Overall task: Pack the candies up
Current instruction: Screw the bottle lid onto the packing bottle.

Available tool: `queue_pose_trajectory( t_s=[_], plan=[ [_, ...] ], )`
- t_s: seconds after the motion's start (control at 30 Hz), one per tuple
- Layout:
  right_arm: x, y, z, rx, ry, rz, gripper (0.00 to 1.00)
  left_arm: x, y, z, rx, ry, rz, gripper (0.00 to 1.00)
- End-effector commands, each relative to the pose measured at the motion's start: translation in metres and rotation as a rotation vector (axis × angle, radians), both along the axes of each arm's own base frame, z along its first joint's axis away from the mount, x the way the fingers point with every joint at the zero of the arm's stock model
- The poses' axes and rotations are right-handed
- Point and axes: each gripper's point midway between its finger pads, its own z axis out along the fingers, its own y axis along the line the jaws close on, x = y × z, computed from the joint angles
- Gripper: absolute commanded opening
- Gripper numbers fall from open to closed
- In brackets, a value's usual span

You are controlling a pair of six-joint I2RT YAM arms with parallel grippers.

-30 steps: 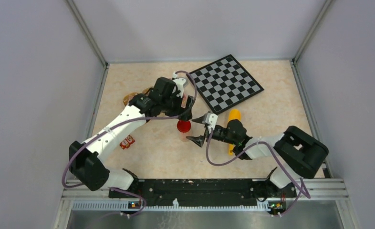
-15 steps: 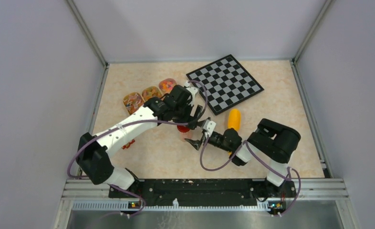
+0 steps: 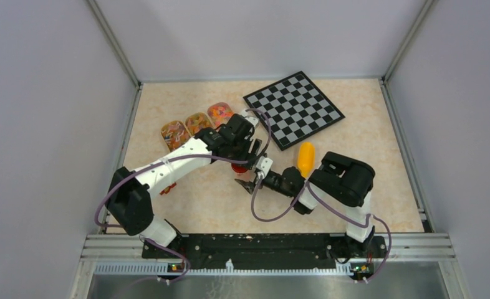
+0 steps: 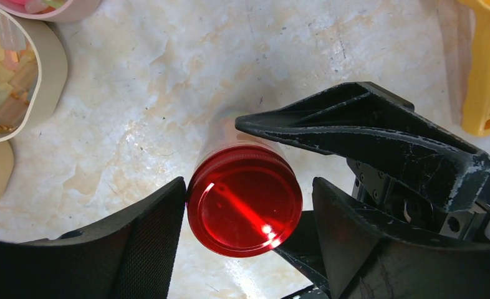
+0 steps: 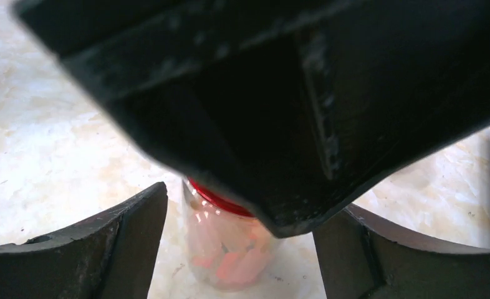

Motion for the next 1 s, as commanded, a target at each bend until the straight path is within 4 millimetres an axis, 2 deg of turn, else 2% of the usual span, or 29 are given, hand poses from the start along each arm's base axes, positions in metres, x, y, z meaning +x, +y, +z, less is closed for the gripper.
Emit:
queue_pose_trajectory(
  t_s=[0.0, 0.23, 0.4, 0.5, 0.63, 0.87, 0.97],
  plan=[
    [0.007, 0.011, 0.055, 0.180, -0.150, -0.012, 0.79, 0.003, 0.000, 0.004, -0.018, -0.024, 0.028, 0.78],
    [0.010, 0.018, 0.051, 0.170, -0.163, -0.001, 0.69, 0.004, 0.007, 0.000, 0.019, -0.016, 0.058, 0.81],
    [0.009, 0.017, 0.046, 0.156, -0.163, 0.003, 0.67, 0.001, 0.010, 0.007, 0.025, -0.032, 0.034, 0.91],
    [0.007, 0.017, 0.046, 0.153, -0.164, 0.010, 0.67, 0.002, 0.012, 0.011, 0.026, -0.052, 0.021, 0.91],
    [0.005, 0.018, 0.046, 0.154, -0.162, 0.021, 0.66, 0.004, 0.015, 0.007, 0.047, -0.064, 0.017, 0.86],
    [0.005, 0.017, 0.045, 0.146, -0.170, 0.023, 0.56, 0.001, 0.018, 0.002, 0.041, -0.040, 0.063, 0.64],
    [0.004, 0.017, 0.043, 0.138, -0.175, 0.027, 0.54, 0.001, 0.017, 0.003, 0.028, -0.035, 0.091, 0.62]
  ],
)
